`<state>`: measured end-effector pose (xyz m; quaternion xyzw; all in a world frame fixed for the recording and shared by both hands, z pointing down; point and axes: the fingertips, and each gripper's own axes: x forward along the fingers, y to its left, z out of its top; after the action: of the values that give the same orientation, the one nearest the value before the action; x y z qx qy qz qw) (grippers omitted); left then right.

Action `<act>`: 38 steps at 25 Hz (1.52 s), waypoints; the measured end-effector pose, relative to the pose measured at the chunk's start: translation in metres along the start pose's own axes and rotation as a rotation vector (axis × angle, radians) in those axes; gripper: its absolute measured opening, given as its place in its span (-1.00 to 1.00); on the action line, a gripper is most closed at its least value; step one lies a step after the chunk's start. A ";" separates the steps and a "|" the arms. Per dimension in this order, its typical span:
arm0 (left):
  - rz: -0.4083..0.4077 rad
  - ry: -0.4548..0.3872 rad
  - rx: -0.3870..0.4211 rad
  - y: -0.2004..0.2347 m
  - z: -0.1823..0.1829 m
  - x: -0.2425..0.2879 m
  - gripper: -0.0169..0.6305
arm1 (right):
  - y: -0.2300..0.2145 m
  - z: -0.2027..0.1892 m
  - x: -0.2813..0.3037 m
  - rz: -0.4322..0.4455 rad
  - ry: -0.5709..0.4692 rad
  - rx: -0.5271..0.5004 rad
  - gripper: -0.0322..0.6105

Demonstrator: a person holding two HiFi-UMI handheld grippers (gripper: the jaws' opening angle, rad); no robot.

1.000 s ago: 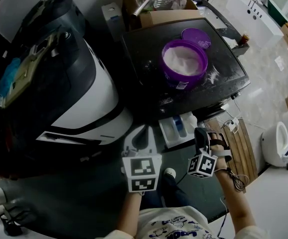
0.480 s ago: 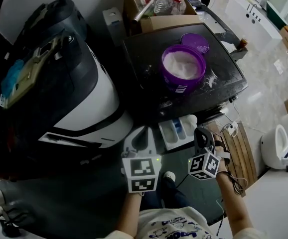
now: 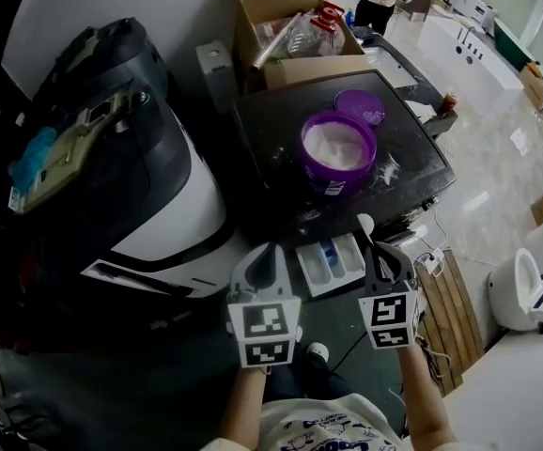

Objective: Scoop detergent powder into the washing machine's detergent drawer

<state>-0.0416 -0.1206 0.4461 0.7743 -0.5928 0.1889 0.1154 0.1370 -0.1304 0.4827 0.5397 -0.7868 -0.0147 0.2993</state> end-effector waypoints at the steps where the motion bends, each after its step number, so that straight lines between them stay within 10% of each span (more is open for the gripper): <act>1: 0.002 -0.010 0.002 0.000 0.004 -0.002 -0.94 | -0.004 0.007 -0.003 -0.010 -0.017 0.037 -0.84; 13: 0.023 -0.131 0.026 -0.002 0.053 -0.024 -0.94 | -0.045 0.078 -0.044 -0.124 -0.215 0.242 -0.84; 38: 0.043 -0.298 0.063 -0.004 0.113 -0.063 -0.94 | -0.063 0.139 -0.100 -0.166 -0.410 0.336 -0.84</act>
<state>-0.0341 -0.1102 0.3170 0.7840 -0.6137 0.0930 -0.0022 0.1462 -0.1129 0.3016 0.6301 -0.7754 -0.0176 0.0377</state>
